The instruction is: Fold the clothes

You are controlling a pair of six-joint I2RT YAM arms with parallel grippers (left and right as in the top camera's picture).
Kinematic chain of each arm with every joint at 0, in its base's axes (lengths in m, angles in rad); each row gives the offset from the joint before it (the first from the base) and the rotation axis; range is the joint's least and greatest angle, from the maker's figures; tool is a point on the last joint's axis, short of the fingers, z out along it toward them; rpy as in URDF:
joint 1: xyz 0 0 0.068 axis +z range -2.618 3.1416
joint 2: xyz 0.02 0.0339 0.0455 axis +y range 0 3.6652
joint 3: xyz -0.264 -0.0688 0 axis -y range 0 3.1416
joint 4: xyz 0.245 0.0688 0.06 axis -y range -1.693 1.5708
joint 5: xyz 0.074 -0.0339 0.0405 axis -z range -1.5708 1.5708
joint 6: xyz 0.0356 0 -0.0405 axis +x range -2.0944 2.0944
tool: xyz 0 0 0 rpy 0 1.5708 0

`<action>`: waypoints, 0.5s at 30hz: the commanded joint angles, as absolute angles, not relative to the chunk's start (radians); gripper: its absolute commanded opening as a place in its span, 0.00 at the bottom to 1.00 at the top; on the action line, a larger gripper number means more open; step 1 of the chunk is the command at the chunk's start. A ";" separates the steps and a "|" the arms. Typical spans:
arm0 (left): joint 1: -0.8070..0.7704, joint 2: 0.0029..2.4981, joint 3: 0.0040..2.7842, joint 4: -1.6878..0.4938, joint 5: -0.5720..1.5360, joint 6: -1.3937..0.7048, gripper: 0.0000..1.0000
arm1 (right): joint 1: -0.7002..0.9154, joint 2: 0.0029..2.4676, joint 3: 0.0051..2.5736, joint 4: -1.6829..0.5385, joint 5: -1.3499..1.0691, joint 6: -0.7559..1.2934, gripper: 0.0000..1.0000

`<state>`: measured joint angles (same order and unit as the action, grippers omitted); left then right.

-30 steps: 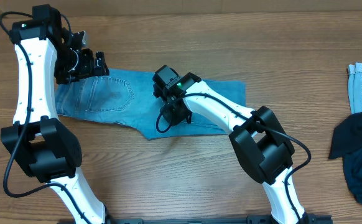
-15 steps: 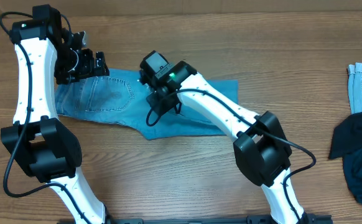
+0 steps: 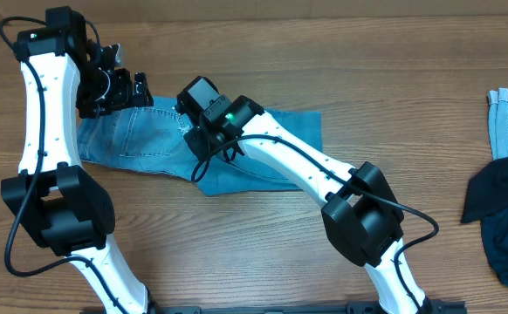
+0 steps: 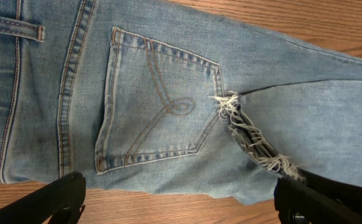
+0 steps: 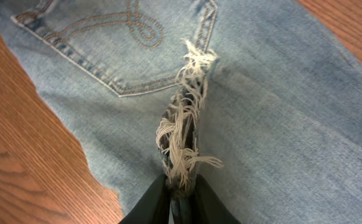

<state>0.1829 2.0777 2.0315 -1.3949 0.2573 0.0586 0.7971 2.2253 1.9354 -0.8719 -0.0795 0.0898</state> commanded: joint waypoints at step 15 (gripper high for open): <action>0.177 2.089 2.032 -1.390 0.259 0.075 1.00 | 0.416 2.230 2.103 -1.431 -0.012 0.173 0.53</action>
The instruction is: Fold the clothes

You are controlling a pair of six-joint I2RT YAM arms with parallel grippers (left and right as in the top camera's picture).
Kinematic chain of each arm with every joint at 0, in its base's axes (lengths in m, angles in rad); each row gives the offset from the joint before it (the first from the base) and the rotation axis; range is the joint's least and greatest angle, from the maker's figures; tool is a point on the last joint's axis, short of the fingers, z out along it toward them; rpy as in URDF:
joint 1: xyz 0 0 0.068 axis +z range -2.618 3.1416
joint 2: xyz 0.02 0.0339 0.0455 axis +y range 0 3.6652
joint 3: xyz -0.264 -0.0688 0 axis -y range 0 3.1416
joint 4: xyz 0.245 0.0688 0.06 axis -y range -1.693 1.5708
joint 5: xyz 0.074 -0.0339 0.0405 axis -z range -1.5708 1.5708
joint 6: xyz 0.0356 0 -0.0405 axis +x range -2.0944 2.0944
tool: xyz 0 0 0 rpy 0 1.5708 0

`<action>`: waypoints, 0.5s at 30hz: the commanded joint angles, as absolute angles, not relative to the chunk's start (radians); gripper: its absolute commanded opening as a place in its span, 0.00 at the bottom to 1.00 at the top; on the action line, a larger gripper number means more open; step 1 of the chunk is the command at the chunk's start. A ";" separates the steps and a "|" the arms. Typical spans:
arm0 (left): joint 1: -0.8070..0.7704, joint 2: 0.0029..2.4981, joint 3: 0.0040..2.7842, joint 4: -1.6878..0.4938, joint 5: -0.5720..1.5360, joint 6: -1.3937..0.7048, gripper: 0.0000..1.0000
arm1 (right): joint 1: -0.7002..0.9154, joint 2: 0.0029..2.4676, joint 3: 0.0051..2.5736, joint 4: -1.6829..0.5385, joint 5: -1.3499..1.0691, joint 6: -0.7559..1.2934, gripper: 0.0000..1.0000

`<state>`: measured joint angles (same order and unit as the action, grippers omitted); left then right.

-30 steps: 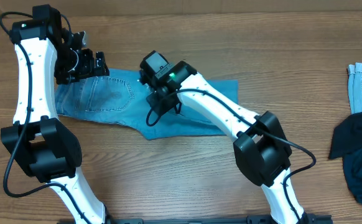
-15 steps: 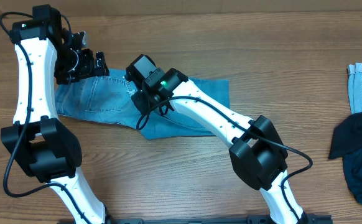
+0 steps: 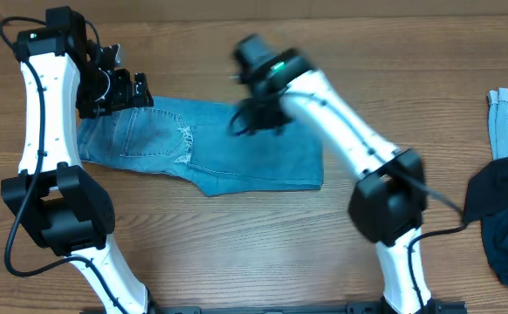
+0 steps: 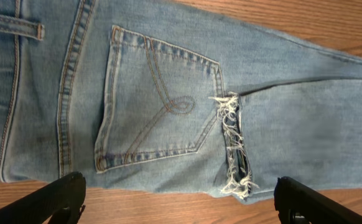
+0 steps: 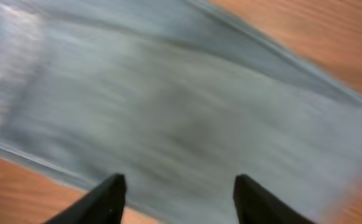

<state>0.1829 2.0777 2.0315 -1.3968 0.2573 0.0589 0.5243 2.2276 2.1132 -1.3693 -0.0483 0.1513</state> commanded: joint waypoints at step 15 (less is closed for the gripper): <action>0.263 2.090 2.032 -1.345 0.196 0.076 1.00 | 0.204 2.230 1.767 -1.336 -0.267 0.075 0.45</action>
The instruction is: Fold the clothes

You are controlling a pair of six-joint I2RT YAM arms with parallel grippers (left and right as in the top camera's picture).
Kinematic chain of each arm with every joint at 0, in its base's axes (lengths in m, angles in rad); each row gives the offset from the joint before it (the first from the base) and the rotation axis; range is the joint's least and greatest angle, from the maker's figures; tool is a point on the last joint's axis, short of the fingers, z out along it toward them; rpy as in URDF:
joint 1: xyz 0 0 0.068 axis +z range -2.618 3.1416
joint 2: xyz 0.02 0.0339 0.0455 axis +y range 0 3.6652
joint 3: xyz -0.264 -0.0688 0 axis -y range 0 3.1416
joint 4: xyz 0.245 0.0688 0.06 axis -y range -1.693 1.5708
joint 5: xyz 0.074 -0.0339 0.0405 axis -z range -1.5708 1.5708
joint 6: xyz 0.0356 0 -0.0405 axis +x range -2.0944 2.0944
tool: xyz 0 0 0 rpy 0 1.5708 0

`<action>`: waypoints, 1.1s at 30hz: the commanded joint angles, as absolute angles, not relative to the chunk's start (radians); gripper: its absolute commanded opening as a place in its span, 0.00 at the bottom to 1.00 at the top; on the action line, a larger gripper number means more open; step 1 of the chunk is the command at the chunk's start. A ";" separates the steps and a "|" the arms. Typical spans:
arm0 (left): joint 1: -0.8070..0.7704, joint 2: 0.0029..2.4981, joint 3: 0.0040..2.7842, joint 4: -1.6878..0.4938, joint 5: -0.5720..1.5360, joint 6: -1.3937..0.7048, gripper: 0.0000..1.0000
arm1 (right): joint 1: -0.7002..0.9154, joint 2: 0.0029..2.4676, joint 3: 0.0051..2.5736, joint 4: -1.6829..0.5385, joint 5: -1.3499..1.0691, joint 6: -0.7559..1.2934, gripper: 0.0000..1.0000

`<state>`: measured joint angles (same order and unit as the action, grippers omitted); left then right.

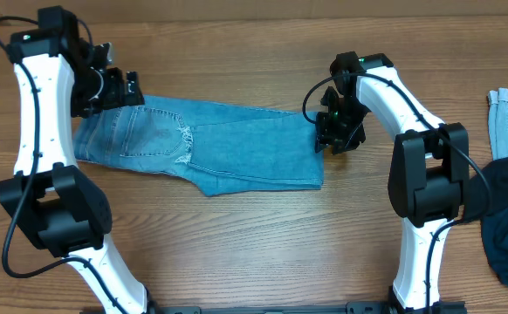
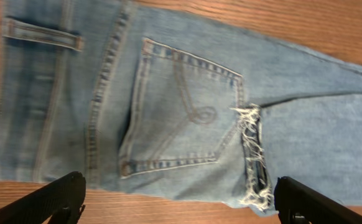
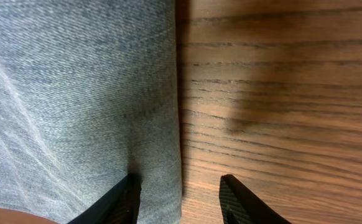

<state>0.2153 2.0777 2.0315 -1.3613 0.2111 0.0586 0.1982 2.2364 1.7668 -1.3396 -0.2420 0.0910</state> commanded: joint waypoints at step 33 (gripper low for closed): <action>0.532 2.477 2.035 -1.158 0.179 0.199 1.00 | 0.204 2.230 1.766 -1.345 -0.267 0.083 0.45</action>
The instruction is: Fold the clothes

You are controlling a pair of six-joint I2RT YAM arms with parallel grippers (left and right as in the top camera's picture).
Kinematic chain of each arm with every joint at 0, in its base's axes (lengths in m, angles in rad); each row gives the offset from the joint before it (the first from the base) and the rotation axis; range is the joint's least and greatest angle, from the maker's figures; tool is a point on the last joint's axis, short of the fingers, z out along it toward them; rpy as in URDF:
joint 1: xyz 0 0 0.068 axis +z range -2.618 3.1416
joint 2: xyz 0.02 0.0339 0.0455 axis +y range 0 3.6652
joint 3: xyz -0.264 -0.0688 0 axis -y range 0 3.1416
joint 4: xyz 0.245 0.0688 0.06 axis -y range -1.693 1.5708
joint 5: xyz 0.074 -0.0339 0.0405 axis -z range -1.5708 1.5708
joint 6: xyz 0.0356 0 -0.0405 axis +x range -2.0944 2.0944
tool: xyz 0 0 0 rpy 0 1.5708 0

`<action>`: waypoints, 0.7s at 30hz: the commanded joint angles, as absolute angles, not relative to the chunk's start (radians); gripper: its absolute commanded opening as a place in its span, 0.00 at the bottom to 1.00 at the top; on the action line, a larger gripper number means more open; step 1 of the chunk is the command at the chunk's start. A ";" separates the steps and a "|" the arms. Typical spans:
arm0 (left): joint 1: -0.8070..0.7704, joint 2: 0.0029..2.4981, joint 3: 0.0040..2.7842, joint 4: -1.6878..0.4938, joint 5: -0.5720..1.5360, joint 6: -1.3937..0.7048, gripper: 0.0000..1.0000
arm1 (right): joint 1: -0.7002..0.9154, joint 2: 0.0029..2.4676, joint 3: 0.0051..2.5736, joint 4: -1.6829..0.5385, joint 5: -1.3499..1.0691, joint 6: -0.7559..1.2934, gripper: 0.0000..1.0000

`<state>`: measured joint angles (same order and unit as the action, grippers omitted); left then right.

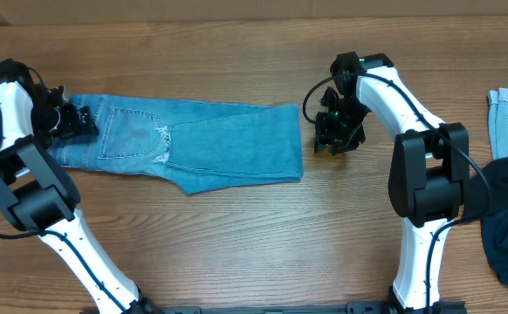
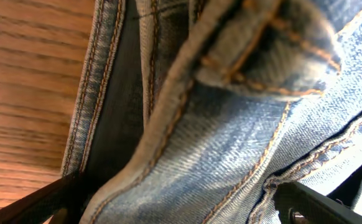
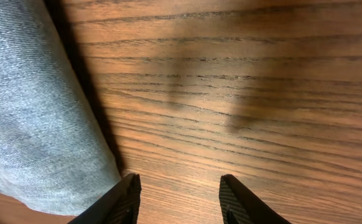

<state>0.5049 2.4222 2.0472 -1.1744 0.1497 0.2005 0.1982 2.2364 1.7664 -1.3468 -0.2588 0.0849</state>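
Light blue jeans (image 1: 202, 144) lie flat across the table's left half, back pocket (image 1: 125, 133) and frayed tear (image 1: 161, 139) facing up. My left gripper (image 1: 69, 122) is low at the waistband end. Bunched waistband denim (image 2: 231, 143) fills the space between its widely parted fingers (image 2: 56, 199). My right gripper (image 1: 331, 139) stands open over bare wood, just right of the leg hem (image 3: 38, 124). Nothing is between its fingers (image 3: 122, 196).
At the right edge of the table lie a folded light denim piece and a heap of dark navy clothes (image 1: 503, 218). Bare wood stretches between the jeans and that heap.
My left gripper has gone from above the back pocket to the waistband at the far left, close on the cloth. The jeans lie further left; their hem is clear of my unmoved right gripper.
At first my right gripper was shut on the frayed tear mid-jeans, the left open above the pocket. Then the right had let go and was open further right, then at the leg hem. Now the left sits on the waistband and the jeans have shifted left.
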 commanded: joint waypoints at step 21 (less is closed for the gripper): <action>0.545 2.403 1.980 -1.138 0.175 0.204 1.00 | 0.204 2.230 1.766 -1.350 -0.264 0.083 0.45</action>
<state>0.5392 2.4252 2.0644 -1.1637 0.0849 0.1604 0.1982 2.2364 1.7664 -1.3506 -0.2584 0.0845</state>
